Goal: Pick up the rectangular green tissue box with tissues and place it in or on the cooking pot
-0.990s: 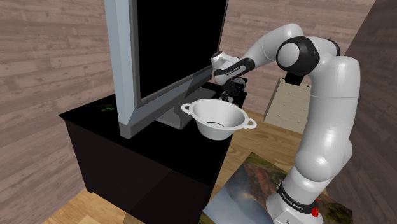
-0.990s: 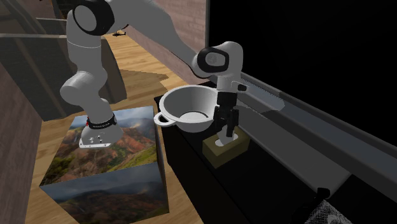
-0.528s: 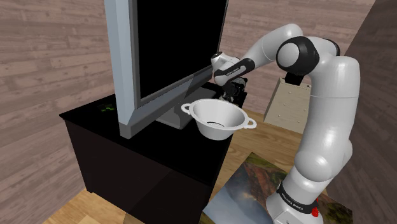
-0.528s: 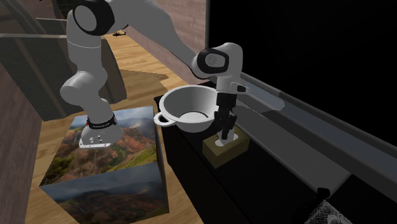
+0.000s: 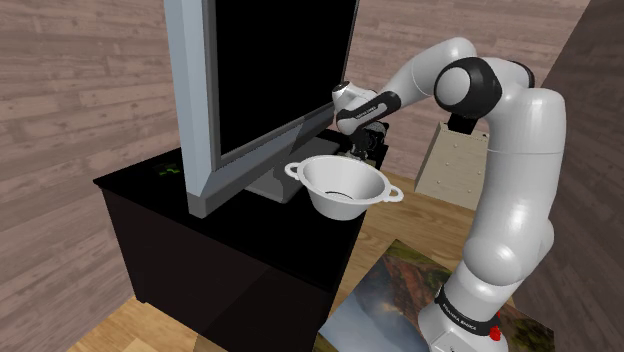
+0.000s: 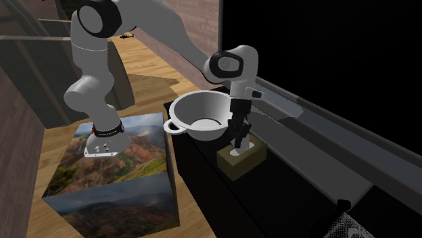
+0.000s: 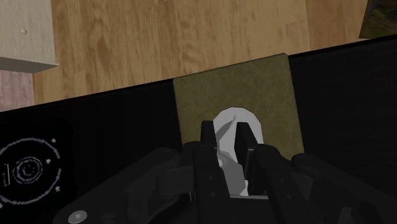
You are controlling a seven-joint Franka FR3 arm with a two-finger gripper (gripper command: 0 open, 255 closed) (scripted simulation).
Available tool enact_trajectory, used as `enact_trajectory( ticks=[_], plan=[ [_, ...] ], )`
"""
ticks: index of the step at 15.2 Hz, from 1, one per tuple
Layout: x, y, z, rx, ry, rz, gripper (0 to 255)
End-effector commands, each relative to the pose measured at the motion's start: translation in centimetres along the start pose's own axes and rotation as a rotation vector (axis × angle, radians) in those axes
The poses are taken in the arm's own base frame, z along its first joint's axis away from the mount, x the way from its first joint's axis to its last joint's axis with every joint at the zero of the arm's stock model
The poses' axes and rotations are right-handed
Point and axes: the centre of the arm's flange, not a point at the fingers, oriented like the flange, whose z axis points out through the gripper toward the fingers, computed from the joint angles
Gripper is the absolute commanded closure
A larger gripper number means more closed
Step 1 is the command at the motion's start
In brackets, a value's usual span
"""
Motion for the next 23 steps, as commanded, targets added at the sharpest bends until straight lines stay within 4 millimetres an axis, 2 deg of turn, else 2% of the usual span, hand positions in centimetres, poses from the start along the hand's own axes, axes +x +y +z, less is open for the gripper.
enact_trajectory(
  ticks=[1, 23],
  plan=[
    [0.0, 0.0, -0.2, 0.003, -0.002, -0.003, 255],
    [-3.1, 5.6, -9.9, 0.003, -0.002, -0.003, 255]
  ],
)
